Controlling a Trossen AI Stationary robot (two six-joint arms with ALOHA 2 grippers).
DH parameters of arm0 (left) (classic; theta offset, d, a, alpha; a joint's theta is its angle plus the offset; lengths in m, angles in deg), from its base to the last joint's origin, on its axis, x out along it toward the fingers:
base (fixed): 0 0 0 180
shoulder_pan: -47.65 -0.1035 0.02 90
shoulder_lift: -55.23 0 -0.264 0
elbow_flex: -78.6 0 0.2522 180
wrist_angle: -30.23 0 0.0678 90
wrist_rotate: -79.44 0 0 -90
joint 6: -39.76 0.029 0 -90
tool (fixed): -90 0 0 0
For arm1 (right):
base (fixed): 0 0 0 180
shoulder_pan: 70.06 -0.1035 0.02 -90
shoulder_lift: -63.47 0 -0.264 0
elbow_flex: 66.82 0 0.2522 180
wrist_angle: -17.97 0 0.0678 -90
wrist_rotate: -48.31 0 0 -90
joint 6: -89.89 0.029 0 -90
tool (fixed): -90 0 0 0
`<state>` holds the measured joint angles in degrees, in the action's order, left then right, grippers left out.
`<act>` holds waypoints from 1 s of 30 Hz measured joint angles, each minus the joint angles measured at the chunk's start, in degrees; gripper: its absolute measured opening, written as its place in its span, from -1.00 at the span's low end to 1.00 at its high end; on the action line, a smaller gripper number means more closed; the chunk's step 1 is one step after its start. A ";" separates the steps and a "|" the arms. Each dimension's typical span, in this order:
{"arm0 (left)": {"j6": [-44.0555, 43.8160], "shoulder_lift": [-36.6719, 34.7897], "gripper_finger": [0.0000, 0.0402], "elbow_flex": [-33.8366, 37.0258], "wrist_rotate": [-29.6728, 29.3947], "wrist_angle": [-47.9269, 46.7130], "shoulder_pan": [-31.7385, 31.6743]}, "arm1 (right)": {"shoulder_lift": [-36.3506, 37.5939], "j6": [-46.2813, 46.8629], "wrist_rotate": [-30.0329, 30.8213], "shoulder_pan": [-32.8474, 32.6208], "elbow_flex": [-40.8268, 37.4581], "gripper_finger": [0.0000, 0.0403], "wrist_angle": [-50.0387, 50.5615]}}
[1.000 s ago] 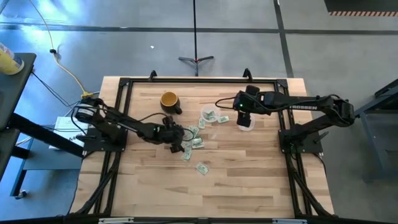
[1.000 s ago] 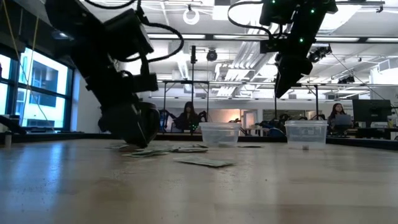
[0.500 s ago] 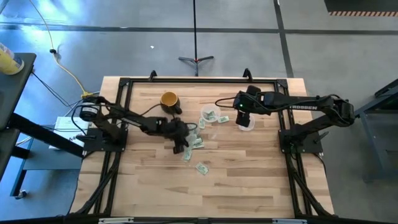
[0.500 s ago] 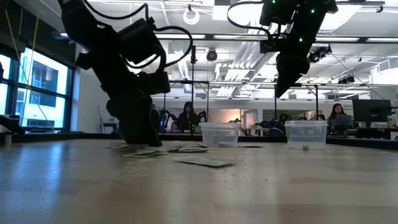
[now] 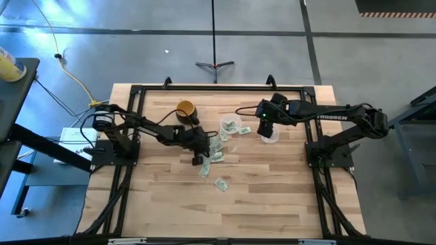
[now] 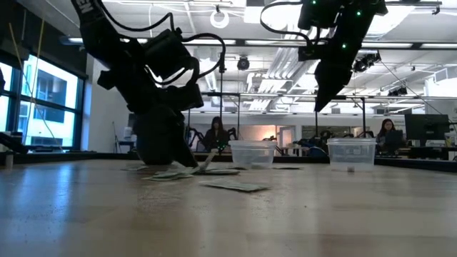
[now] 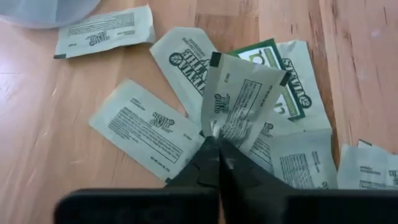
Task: Pick and place items into bin
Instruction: Put the light green stevia packet into the left transparent bin
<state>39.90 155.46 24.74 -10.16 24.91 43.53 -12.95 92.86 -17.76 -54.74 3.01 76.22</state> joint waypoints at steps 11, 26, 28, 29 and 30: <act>0.43 -7.96 -0.89 -13.99 -2.15 -22.15 -0.35 | 0.00 0.20 1.48 -0.01 0.00 0.38 -1.05; 12.40 -1.26 -0.89 -24.49 0.99 -12.13 -12.26 | 6.03 8.40 9.26 -5.74 0.00 0.38 3.58; 13.21 1.40 -0.89 -24.37 3.17 -10.55 -13.49 | 7.26 11.48 10.16 -6.30 0.00 0.38 6.63; 13.33 2.73 -0.89 -24.35 4.34 -9.48 -13.94 | 7.70 13.01 10.21 -6.52 0.00 0.38 8.10; 13.30 3.95 -0.89 -24.87 5.67 -8.72 -14.22 | 8.13 14.27 10.23 -6.72 0.00 0.38 9.27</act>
<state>53.21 159.41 -0.13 -4.49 16.18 29.31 -4.82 107.13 -7.54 -61.47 3.01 85.49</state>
